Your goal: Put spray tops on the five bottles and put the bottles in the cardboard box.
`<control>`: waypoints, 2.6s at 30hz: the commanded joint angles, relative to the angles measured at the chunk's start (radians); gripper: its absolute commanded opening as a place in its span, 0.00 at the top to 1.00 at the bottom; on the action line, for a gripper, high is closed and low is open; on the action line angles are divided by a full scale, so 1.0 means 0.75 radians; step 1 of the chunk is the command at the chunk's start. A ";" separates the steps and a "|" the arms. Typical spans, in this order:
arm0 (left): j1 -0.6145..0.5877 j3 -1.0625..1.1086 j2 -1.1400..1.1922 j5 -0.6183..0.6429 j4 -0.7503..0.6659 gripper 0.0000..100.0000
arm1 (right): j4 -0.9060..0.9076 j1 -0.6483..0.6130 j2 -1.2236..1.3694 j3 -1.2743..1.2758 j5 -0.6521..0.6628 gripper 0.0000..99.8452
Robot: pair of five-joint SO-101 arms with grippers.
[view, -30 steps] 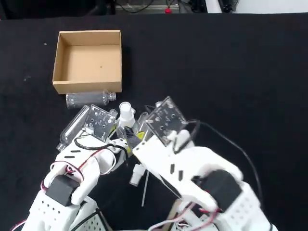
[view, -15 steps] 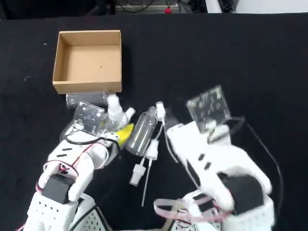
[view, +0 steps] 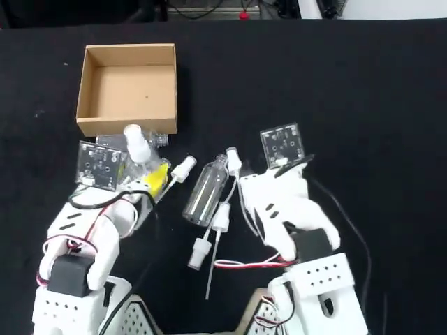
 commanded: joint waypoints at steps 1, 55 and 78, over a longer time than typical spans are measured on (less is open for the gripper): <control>-0.044 -0.089 0.000 -0.012 -0.088 0.78 | -0.145 0.027 -0.009 0.089 -0.012 0.90; -0.375 -1.458 2.302 0.045 -1.111 0.78 | -0.350 0.023 -0.011 0.230 -0.012 0.90; -0.445 -1.914 2.696 0.098 -1.015 0.78 | -0.350 0.023 -0.011 0.218 -0.012 0.90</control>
